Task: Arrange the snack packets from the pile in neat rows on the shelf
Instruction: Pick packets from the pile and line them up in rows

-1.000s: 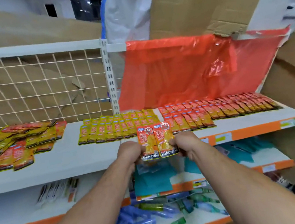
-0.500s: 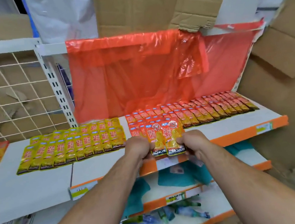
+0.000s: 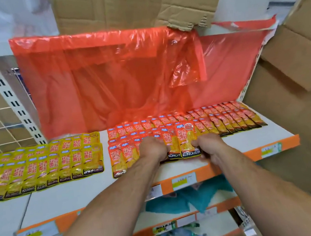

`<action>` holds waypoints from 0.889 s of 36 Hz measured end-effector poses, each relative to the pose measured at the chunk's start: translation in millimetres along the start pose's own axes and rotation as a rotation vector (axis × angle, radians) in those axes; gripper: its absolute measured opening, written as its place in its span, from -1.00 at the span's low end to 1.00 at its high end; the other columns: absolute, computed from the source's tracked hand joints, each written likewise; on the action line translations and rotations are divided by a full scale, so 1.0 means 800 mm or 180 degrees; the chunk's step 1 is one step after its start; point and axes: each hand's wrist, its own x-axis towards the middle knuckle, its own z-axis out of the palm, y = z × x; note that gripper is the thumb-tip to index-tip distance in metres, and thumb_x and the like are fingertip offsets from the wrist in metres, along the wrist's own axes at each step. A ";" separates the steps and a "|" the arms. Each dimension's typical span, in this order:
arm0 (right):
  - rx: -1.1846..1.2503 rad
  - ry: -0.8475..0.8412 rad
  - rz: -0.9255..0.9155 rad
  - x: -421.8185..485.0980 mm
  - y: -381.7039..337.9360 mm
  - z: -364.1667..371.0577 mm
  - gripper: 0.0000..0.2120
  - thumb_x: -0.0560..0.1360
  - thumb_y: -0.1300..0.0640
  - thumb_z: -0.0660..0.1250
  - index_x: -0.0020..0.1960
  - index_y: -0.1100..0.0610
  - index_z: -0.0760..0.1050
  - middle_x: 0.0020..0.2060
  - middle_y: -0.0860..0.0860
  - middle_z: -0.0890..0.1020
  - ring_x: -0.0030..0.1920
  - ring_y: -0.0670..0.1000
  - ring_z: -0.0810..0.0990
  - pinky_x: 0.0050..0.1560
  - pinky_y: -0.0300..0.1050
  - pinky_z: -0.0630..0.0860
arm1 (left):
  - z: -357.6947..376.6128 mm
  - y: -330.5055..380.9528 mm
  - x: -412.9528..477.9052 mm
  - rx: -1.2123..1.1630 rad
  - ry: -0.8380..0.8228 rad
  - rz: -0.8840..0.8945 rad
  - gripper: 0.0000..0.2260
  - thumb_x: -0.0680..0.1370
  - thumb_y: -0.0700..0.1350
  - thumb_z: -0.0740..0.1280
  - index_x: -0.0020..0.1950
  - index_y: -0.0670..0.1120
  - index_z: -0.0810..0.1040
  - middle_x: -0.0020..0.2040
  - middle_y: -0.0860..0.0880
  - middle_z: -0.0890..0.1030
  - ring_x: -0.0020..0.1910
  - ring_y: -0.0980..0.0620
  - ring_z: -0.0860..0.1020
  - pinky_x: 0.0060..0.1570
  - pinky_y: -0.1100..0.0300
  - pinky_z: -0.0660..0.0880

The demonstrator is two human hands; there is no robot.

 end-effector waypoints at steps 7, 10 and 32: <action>-0.0157 -0.0442 -0.0007 0.043 0.006 -0.026 -0.84 0.53 0.27 0.37 -0.16 0.24 0.41 -0.23 0.13 0.44 -0.44 0.07 0.32 -0.44 -0.09 0.28 | 0.038 0.011 0.005 0.0644 0.0448 -0.0208 -0.78 0.35 -0.14 0.51 -0.38 -0.14 0.51 -0.27 -0.07 0.63 -0.21 -0.04 0.63 -0.31 0.20 0.42; -0.0253 -0.0581 -0.0041 0.059 0.011 -0.033 -0.84 0.53 0.27 0.38 -0.18 0.23 0.42 -0.21 0.10 0.45 -0.41 0.07 0.35 -0.45 -0.12 0.30 | 0.050 0.015 0.003 0.0853 0.0550 -0.0192 -0.87 0.34 -0.16 0.51 -0.32 -0.16 0.60 -0.34 -0.06 0.60 -0.29 -0.03 0.60 -0.34 0.23 0.40; -0.0713 -0.0957 -0.0449 0.082 0.003 -0.020 -0.69 0.46 0.30 0.37 -0.36 0.16 0.31 -0.46 0.07 0.33 -0.48 0.06 0.31 -0.39 -0.08 0.28 | 0.063 0.015 -0.005 0.1425 0.1053 -0.0138 -0.76 0.39 -0.01 0.44 -0.06 -0.11 0.54 -0.13 -0.08 0.63 -0.13 -0.12 0.59 -0.25 0.15 0.43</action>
